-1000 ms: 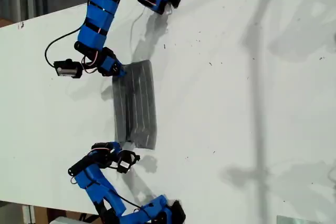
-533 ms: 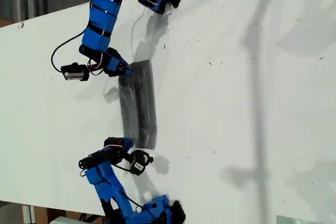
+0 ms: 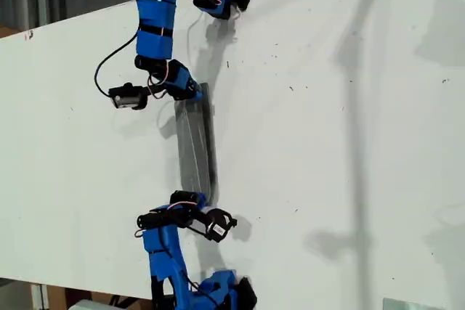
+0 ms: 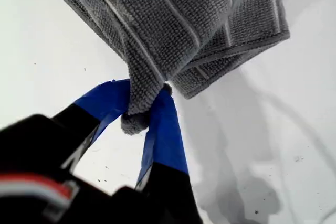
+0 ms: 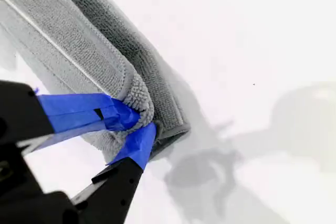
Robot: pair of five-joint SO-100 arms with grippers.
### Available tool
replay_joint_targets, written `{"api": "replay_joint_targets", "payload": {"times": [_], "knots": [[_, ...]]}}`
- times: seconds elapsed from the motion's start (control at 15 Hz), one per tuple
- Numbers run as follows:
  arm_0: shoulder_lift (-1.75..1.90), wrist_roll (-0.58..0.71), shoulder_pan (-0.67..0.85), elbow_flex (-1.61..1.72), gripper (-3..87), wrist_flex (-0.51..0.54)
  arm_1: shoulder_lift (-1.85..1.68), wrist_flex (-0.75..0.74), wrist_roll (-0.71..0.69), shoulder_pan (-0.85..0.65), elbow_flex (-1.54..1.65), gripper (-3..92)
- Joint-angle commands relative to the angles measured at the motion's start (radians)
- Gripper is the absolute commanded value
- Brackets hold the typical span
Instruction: Grasp corners of a square towel and fold twice.
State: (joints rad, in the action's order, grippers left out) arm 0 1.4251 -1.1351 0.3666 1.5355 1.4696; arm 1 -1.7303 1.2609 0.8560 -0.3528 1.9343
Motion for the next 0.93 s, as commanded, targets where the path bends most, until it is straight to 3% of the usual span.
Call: {"api": "replay_joint_targets", "payload": {"times": [0.0,0.2,0.33,0.4,0.53,0.87], "knots": [[-0.023,-0.008,-0.009,-0.015,-0.2,-0.008,-0.063,-0.026,0.011,-0.009,0.029,-0.1],[-0.075,0.009,0.003,-0.066,3.0,0.008,-0.058,-0.048,0.002,-0.046,0.054,-0.1],[-0.077,0.023,0.011,-0.110,26.8,0.075,-0.081,-0.046,0.002,-0.044,0.054,19.4],[-0.063,0.029,0.012,-0.138,32.1,0.121,-0.101,-0.037,0.000,-0.038,0.049,29.2],[0.008,0.043,0.031,-0.184,30.9,0.189,-0.150,-0.012,0.000,-0.049,0.043,34.5],[0.235,0.054,0.089,-0.049,28.0,0.198,-0.130,0.029,-0.081,-0.175,0.011,35.6]]}}
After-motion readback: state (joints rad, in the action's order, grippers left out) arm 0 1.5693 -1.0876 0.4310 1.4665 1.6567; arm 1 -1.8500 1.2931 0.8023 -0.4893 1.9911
